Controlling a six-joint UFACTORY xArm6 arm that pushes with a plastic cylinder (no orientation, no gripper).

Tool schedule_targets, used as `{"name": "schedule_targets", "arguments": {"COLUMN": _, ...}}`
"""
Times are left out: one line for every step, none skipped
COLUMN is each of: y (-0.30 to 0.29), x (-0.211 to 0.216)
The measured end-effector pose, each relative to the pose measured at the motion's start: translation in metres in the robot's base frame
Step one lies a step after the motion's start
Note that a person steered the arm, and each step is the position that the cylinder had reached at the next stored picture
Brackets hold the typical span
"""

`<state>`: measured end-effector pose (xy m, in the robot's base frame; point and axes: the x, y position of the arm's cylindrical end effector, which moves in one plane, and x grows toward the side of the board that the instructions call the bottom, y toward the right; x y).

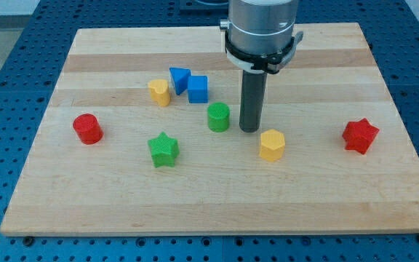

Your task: Move the green circle above the green star

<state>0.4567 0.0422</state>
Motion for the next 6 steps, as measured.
{"name": "schedule_targets", "arguments": {"y": -0.046, "x": 0.0}}
{"name": "schedule_targets", "arguments": {"y": -0.079, "x": 0.0}}
{"name": "schedule_targets", "arguments": {"y": -0.084, "x": 0.0}}
{"name": "schedule_targets", "arguments": {"y": -0.099, "x": -0.01}}
{"name": "schedule_targets", "arguments": {"y": -0.099, "x": -0.011}}
{"name": "schedule_targets", "arguments": {"y": -0.059, "x": -0.026}}
